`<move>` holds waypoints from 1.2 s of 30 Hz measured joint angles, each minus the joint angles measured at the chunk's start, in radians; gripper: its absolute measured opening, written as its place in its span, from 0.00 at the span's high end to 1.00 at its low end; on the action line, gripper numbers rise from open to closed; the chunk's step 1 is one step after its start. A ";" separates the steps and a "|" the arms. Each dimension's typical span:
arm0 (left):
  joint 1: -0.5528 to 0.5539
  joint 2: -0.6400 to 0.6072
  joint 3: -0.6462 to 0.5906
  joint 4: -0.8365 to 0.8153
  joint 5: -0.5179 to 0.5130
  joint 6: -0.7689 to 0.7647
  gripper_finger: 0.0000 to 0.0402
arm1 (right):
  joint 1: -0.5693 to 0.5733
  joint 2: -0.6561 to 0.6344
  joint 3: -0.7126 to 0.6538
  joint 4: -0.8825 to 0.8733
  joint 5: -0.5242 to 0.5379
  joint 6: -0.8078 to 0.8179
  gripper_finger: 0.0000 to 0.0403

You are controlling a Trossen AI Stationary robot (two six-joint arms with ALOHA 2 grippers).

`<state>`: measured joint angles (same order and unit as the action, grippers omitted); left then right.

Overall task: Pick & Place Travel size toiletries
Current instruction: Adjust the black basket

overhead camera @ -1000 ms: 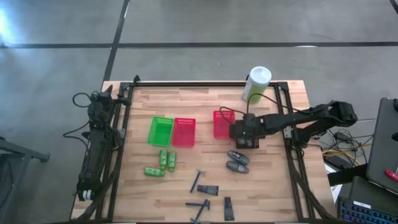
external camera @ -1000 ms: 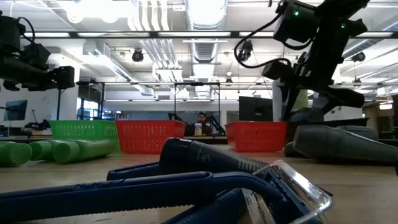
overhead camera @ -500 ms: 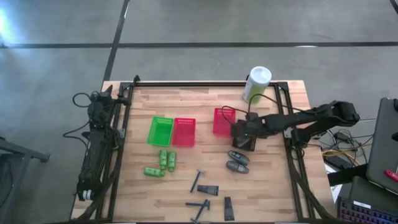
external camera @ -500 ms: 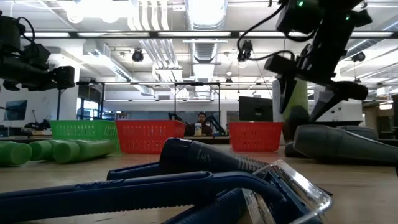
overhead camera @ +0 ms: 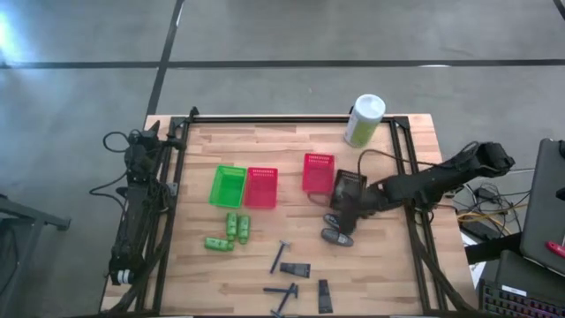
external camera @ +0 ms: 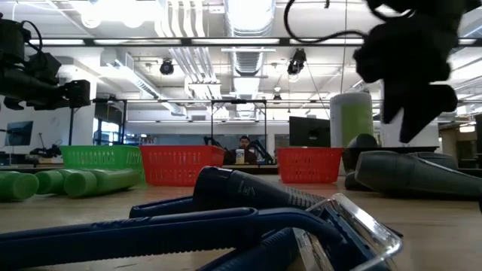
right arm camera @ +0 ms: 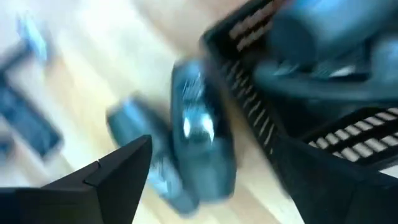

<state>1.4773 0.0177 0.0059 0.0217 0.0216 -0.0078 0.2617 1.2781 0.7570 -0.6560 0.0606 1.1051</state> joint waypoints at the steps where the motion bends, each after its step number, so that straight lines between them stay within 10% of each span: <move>1: 0.000 0.000 0.000 0.000 0.000 0.000 0.35 | 0.020 0.000 0.000 -0.009 -0.018 -0.013 0.21; 14: 0.000 0.000 0.000 0.000 0.000 0.000 0.35 | 0.190 0.058 0.045 -0.018 -0.070 -0.069 0.31; 36: 0.000 0.000 0.000 0.000 0.000 0.000 0.35 | 0.050 0.102 0.029 -0.071 -0.018 -0.100 0.45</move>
<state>1.4773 0.0177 0.0059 0.0217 0.0216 -0.0081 0.3117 1.3802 0.7860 -0.7269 0.0428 1.0052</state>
